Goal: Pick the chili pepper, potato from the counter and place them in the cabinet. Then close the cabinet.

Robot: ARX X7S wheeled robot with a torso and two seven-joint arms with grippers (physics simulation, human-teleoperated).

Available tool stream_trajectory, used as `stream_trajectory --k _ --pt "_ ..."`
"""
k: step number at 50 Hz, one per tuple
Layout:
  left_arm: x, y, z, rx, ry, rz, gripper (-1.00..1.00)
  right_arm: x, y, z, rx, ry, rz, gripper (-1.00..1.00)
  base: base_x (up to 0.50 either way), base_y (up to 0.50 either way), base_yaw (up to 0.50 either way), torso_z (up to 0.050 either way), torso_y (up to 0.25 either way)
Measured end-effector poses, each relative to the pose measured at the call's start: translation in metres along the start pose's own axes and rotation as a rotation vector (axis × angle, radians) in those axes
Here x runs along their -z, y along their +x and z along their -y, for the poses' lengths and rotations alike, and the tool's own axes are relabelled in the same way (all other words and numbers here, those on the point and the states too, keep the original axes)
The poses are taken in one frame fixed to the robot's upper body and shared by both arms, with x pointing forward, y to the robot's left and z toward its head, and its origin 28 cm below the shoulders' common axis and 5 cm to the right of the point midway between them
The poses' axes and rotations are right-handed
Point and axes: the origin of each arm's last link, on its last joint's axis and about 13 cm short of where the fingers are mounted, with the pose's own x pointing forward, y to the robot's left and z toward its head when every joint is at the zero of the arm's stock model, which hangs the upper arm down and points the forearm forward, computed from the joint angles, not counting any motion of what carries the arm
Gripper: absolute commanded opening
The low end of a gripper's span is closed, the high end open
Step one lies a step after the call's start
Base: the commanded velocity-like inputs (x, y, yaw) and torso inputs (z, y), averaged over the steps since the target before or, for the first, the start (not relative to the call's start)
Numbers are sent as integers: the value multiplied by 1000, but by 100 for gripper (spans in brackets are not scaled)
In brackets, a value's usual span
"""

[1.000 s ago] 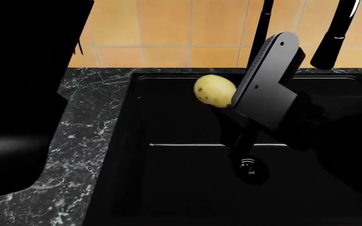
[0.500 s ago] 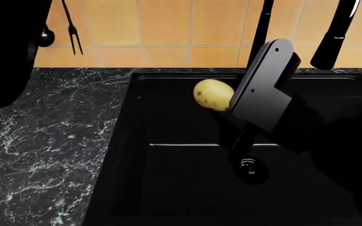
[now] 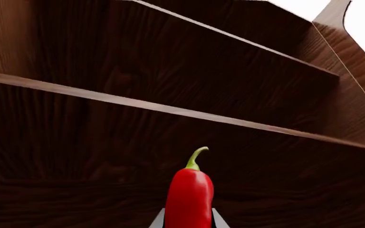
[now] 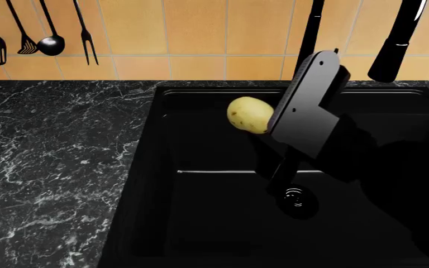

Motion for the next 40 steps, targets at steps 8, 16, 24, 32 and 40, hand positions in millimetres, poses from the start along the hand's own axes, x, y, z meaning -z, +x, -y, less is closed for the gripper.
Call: stream_trajectory --k 8,16,24,32,40 --pt "4 12 -6 -45 57 -53 -100 1 1 -1 -3 1 0 -100 0 0 0 0 0" --pt "12 23 -12 -79 144 -132 -100 1 2 -1 -5 2 0 -100 0 0 0 0 1" --pt "13 37 -14 -84 218 -193 -100 0 3 -2 -9 3 1 -100 0 0 0 0 0" --pt "10 50 -15 -79 254 -219 -100 0 4 -3 -14 4 3 -100 0 0 0 0 0" --pt "4 64 -14 -75 265 -231 -100 1 6 -4 -18 6 3 -100 0 0 0 0 0"
